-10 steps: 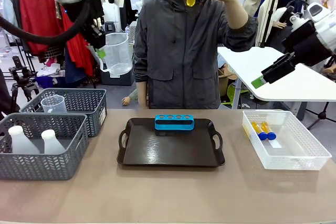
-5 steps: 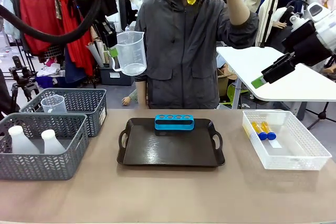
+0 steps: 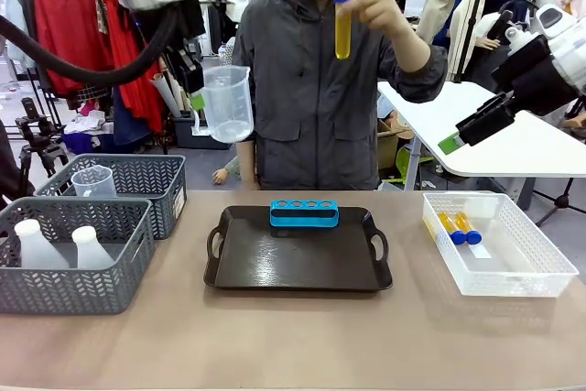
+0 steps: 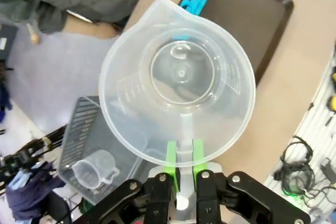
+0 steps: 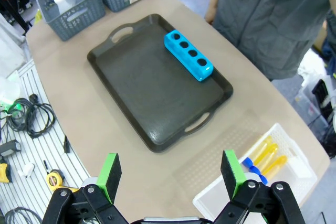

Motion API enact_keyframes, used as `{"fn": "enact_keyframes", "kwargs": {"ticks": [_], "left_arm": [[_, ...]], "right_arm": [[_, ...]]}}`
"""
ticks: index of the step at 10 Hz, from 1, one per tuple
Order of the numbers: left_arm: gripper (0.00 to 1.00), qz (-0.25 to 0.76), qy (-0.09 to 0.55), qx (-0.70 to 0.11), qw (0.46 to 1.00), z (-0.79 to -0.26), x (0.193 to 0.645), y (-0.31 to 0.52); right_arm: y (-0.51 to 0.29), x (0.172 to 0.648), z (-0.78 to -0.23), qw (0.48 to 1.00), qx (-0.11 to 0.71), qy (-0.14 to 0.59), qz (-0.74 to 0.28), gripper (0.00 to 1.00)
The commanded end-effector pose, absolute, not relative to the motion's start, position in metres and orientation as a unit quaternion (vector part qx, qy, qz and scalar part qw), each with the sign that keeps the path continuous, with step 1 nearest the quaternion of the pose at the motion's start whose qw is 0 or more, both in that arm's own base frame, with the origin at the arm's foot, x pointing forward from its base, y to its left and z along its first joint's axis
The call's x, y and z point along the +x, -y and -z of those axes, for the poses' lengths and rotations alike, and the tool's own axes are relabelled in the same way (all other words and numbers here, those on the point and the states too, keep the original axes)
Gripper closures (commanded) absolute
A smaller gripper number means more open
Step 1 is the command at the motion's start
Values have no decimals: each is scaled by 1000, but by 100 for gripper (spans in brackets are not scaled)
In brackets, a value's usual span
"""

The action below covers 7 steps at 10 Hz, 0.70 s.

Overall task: Prepare the laboratory tools.
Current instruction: Pick up one Large Measuring Cup and place it on the Handle tray.

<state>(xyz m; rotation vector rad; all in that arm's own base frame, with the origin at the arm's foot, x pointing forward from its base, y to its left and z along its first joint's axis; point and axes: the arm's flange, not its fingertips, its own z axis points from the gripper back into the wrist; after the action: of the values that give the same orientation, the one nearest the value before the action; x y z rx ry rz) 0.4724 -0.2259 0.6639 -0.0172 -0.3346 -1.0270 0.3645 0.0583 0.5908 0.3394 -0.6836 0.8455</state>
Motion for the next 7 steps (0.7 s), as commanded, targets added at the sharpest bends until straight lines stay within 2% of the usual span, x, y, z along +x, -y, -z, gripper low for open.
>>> {"fn": "enact_keyframes", "kwargs": {"ticks": [1,4,7], "left_arm": [[100,520,146,-8,842,-642,475,245],[100,563,132,-21,816,-610,486,284],[100,598,82,-70,794,-558,497,326]], "right_arm": [[-59,365,-592,840,171,327,-399,0],[-59,365,-592,840,171,327,-399,0],[-59,365,-592,840,171,327,-399,0]]}}
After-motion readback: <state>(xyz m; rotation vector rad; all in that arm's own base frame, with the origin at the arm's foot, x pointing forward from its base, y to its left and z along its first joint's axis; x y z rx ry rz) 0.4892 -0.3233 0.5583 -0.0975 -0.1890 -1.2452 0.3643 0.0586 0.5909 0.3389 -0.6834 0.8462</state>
